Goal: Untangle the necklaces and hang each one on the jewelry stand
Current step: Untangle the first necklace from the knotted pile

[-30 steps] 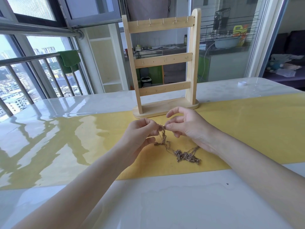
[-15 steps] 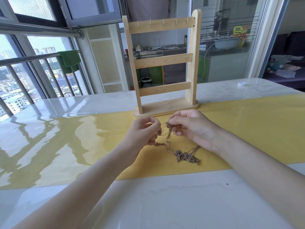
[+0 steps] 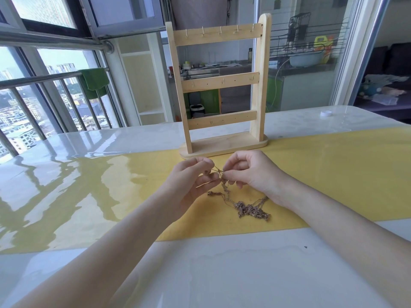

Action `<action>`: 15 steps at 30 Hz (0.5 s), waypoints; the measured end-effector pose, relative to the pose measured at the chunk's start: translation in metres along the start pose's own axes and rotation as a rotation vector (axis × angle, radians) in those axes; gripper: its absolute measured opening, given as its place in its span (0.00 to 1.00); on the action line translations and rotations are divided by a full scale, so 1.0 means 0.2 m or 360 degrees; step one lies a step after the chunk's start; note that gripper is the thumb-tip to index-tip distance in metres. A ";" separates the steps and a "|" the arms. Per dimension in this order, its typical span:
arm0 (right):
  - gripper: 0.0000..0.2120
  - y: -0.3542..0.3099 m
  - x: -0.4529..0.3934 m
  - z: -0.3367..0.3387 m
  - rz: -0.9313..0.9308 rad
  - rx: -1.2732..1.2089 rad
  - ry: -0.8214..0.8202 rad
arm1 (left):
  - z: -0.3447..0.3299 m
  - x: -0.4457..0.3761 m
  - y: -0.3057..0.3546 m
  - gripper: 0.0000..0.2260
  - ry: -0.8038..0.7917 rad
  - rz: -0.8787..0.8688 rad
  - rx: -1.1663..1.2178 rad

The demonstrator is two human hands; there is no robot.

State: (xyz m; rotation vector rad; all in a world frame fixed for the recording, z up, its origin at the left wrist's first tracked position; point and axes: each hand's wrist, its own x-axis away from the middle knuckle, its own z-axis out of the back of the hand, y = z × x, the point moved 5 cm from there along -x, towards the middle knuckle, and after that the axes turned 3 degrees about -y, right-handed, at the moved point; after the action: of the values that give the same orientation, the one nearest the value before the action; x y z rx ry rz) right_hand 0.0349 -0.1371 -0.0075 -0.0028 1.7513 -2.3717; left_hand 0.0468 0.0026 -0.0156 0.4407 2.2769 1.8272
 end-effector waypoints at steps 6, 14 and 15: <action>0.04 0.00 -0.01 0.02 -0.0019 -0.0175 0.0053 | 0.00 -0.01 0.01 0.07 0.0028 -0.0106 0.0027; 0.06 -0.03 0.00 -0.01 0.0064 0.0056 0.0078 | 0.01 -0.01 0.01 0.09 0.0082 -0.0108 -0.0227; 0.07 -0.03 0.00 -0.01 0.0081 0.0057 0.0098 | 0.00 -0.01 0.00 0.08 0.0073 -0.0090 -0.0296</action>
State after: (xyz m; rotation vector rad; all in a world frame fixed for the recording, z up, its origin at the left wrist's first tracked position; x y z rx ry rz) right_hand 0.0339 -0.1338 -0.0019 0.1197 1.7136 -2.3909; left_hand 0.0484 0.0027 -0.0163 0.3039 2.0987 2.0158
